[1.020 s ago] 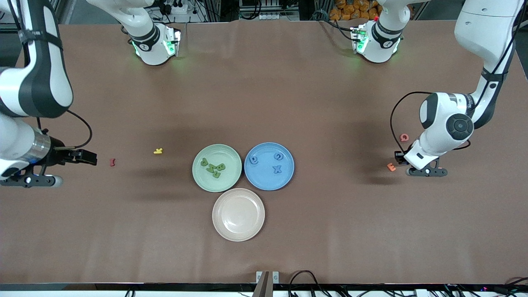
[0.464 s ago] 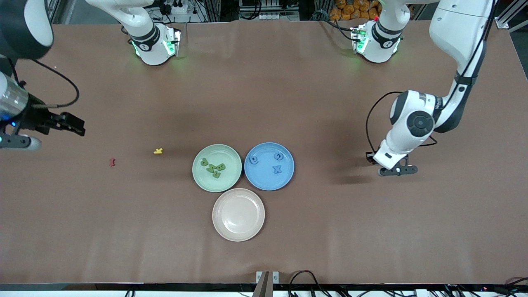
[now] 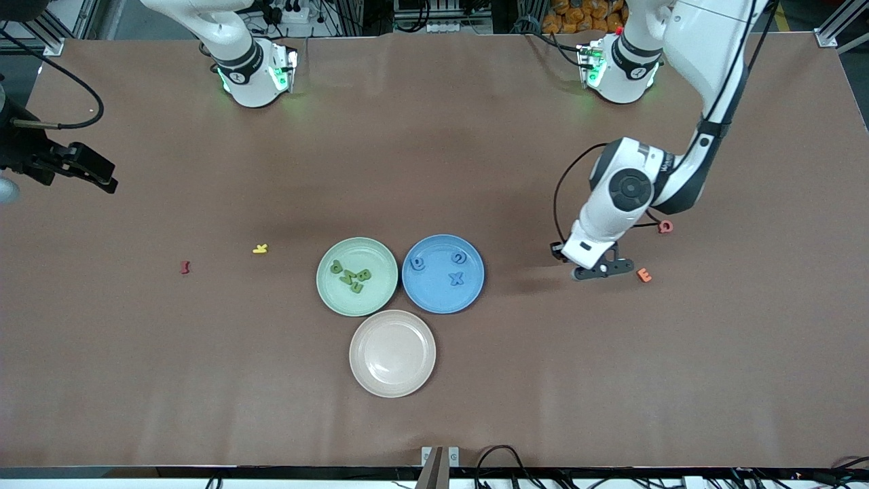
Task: Sort letters by color into matching plates
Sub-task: 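Carry the blue E over the blue plate with the left gripper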
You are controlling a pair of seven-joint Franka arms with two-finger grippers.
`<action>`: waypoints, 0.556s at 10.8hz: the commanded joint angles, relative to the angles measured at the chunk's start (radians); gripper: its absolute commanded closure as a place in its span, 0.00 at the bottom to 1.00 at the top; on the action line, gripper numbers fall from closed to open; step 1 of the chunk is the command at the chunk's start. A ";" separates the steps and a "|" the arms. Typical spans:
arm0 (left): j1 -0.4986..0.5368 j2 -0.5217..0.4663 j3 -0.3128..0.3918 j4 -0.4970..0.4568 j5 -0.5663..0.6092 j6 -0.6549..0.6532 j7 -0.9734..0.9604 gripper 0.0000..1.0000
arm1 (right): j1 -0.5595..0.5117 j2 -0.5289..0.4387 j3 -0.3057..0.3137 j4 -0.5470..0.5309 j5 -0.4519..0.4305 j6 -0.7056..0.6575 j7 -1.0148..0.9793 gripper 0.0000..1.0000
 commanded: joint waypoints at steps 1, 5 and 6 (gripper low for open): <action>-0.070 0.060 0.011 0.140 -0.021 -0.135 -0.074 1.00 | 0.007 0.011 -0.008 0.002 -0.006 -0.010 0.057 0.00; -0.138 0.134 0.011 0.292 -0.023 -0.253 -0.114 1.00 | 0.004 0.024 -0.010 0.001 -0.008 -0.006 0.041 0.00; -0.155 0.140 0.011 0.300 -0.023 -0.253 -0.122 1.00 | 0.001 0.024 -0.011 0.001 -0.008 -0.007 0.041 0.00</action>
